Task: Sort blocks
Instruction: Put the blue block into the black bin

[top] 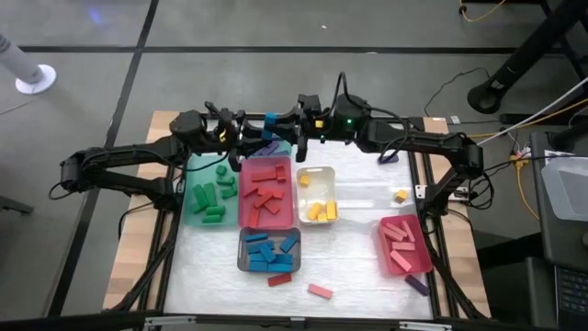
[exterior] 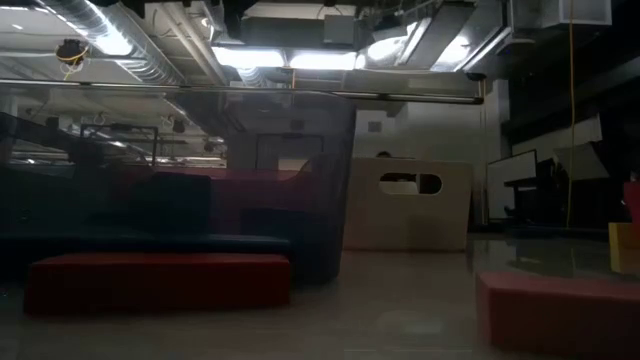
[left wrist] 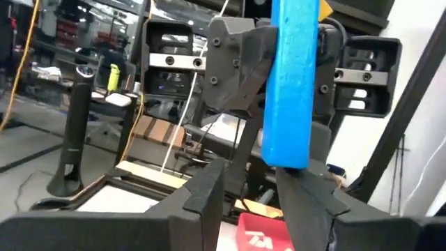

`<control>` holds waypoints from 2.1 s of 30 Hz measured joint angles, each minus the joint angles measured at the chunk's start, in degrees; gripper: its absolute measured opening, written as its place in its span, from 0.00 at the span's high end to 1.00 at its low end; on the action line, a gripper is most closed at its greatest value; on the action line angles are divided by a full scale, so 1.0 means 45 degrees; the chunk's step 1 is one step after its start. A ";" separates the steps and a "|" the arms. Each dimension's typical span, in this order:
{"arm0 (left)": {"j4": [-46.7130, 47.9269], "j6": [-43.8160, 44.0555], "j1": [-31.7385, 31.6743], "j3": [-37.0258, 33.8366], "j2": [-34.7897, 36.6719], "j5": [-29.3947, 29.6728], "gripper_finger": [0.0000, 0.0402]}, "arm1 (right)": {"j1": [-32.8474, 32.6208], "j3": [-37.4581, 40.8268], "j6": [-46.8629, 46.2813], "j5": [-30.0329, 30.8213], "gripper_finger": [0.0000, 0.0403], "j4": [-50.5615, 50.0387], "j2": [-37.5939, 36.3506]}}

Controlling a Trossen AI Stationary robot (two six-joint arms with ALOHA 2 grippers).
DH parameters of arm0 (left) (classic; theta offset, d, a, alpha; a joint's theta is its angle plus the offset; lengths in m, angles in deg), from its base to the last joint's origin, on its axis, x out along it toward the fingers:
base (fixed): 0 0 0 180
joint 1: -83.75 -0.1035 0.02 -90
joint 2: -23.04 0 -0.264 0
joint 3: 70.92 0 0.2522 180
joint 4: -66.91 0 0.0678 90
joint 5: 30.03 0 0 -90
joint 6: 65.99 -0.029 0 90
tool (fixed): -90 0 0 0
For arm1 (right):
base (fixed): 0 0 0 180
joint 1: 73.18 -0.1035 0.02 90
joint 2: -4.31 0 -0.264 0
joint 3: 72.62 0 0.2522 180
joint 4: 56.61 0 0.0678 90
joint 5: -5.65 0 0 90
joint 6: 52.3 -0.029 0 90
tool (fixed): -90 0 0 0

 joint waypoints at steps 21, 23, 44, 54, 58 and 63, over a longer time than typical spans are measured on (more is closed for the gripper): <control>0.0439 -0.2164 0.1006 0.0029 0.0058 -0.1155 0.70 | -0.0001 0.0039 0.0021 -0.2133 0.82 -0.0956 0.0034; 0.0446 -0.2161 0.1020 0.0029 0.0058 -0.1097 0.70 | -0.0005 0.0039 0.0021 -0.2134 0.82 -0.0939 0.0034; 0.0866 -0.1278 0.1035 0.0029 0.0034 -0.0040 0.90 | 0.0004 0.0034 -0.0298 -0.1634 0.81 -0.1506 0.0024; 0.3026 -0.1836 0.0957 0.0027 0.0989 -0.0235 0.90 | 0.0205 -0.0001 -0.0359 -0.1643 0.56 -0.2503 -0.0561; 0.5519 -0.1811 0.1124 0.0024 0.1553 -0.0646 0.90 | 0.0679 -0.0636 0.0045 -0.1608 0.50 -0.5685 -0.1481; 0.8324 -0.1239 0.2051 0.0024 0.1605 -0.1701 0.90 | 0.1547 -0.1737 0.0787 -0.1524 0.48 -1.1044 -0.2172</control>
